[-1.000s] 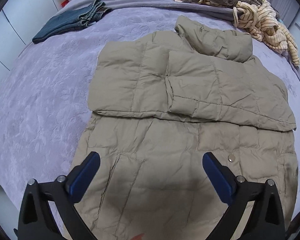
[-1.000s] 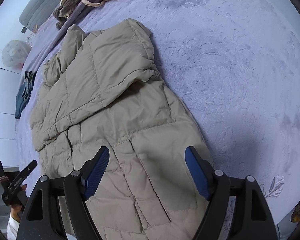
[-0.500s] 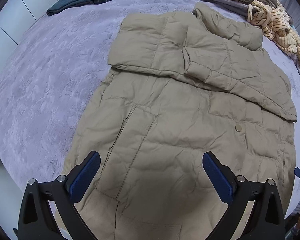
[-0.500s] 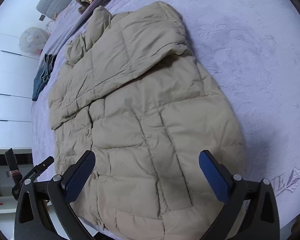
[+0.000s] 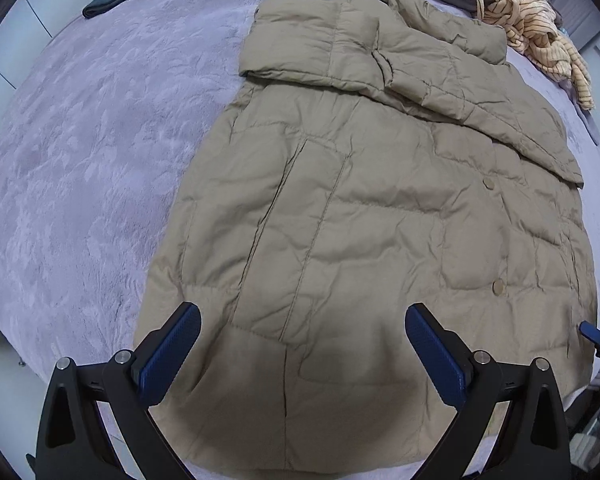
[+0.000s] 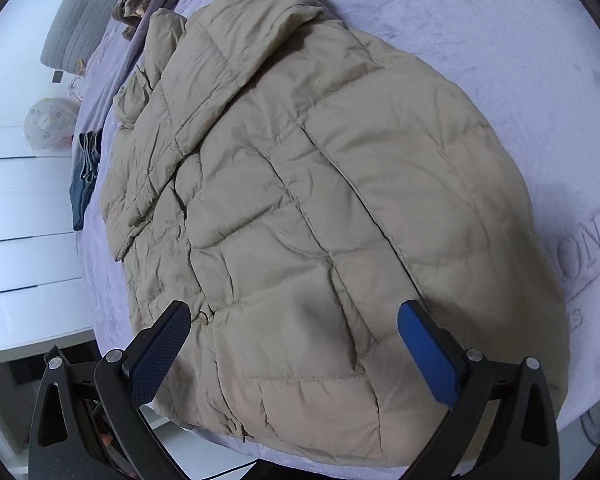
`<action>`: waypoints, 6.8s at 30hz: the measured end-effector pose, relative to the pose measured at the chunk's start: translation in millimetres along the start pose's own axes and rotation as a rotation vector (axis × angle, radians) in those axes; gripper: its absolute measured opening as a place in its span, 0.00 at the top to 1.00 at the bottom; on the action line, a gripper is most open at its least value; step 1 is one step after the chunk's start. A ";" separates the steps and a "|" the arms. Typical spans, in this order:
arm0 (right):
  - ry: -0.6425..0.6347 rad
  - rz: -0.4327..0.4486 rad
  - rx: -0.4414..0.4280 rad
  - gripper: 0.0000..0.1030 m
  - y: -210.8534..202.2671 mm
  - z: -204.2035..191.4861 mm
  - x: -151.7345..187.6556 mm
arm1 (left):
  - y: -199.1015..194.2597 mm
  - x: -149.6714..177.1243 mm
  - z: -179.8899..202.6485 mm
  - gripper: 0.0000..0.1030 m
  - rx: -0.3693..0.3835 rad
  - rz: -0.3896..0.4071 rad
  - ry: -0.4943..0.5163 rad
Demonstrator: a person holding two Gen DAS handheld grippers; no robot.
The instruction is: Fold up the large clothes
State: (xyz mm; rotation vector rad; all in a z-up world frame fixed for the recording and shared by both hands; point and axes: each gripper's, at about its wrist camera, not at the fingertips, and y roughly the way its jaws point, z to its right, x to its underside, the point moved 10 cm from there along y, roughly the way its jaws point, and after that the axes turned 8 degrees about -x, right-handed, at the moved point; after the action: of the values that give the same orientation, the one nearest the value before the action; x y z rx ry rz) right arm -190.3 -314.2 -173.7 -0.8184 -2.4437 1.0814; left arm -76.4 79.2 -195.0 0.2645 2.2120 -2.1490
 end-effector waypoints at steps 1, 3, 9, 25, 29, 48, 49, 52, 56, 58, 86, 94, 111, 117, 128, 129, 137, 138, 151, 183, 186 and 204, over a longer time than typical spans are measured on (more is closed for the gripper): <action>0.020 0.010 -0.011 0.00 -2.9 3.4 7.6 | -0.5 7.6 -4.6 0.01 0.025 -0.007 -0.001; 0.058 0.037 -0.044 0.00 -11.5 9.7 21.3 | -2.6 21.1 -15.2 0.01 0.066 -0.009 0.001; 0.121 0.104 -0.116 0.00 -37.3 29.2 59.9 | -7.2 64.0 -38.7 0.01 0.199 -0.054 0.009; 0.277 0.127 -0.178 0.00 -36.4 69.2 109.2 | 6.7 134.5 -35.5 0.01 0.399 -0.209 -0.037; 0.310 0.137 -0.225 0.00 -29.1 67.1 104.1 | 6.2 117.7 -31.3 0.01 0.453 -0.149 -0.145; 0.367 0.177 -0.272 0.90 -18.8 57.6 69.5 | -18.2 51.8 -29.8 0.85 0.435 0.010 -0.189; 0.349 0.176 -0.266 0.91 -20.4 56.4 67.1 | -22.8 46.7 -30.0 0.85 0.431 0.026 -0.180; 0.271 0.174 -0.245 0.92 -26.9 41.6 55.2 | -36.5 30.6 -28.5 0.85 0.417 0.076 -0.142; 0.164 0.171 -0.208 0.92 -35.8 18.2 32.3 | -53.6 5.1 -21.3 0.85 0.398 0.135 -0.118; 0.126 0.174 -0.201 0.92 -41.4 6.1 19.2 | -61.2 -9.4 -18.2 0.85 0.396 0.157 -0.120; -0.330 0.280 -0.017 0.94 6.7 -180.3 -296.6 | -18.8 -332.0 19.9 0.85 0.156 0.354 -0.187; -0.212 0.247 0.035 0.93 66.3 -141.8 -328.6 | 49.1 -362.8 26.8 0.84 0.033 0.270 -0.132; -0.450 0.102 0.010 0.92 103.5 -195.7 -256.0 | 22.5 -326.0 80.0 0.69 0.147 0.339 0.063; -0.428 0.107 0.089 1.00 157.7 -168.8 -276.4 | 82.3 -337.0 99.5 0.69 0.051 0.328 0.055; -0.531 0.207 0.296 1.00 98.3 -141.5 -322.5 | 77.6 -372.1 20.3 0.69 -0.145 0.399 -0.019; -0.509 0.238 0.327 1.00 85.9 -129.5 -330.4 | 83.2 -371.5 3.9 0.69 -0.170 0.386 -0.054; -0.280 0.276 0.287 1.00 91.3 -77.1 -362.6 | 132.7 -378.4 -26.5 0.68 -0.172 0.280 -0.174; -0.274 0.276 0.292 1.00 92.4 -75.2 -364.4 | 133.9 -379.0 -25.2 0.68 -0.180 0.273 -0.166; -0.177 0.327 0.157 0.93 33.2 -91.1 -308.2 | 57.6 -319.0 -34.7 0.12 -0.158 0.289 -0.106; 0.165 0.187 -0.243 0.00 63.8 -28.7 -138.5 | 86.0 -131.9 13.5 0.00 0.471 -0.043 -0.425; 0.193 0.184 -0.285 0.00 79.0 -33.8 -144.6 | 96.6 -143.1 13.5 0.00 0.501 -0.029 -0.487; 0.351 0.200 -0.477 0.50 113.6 -68.9 -177.1 | 80.1 -215.5 1.4 0.84 0.477 0.192 -0.507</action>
State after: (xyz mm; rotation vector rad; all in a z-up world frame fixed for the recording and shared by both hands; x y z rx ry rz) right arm 23.9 -325.4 -228.5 -1.2958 -2.3683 0.3553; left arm 147.9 60.2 -241.5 -0.0535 1.3455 -2.2800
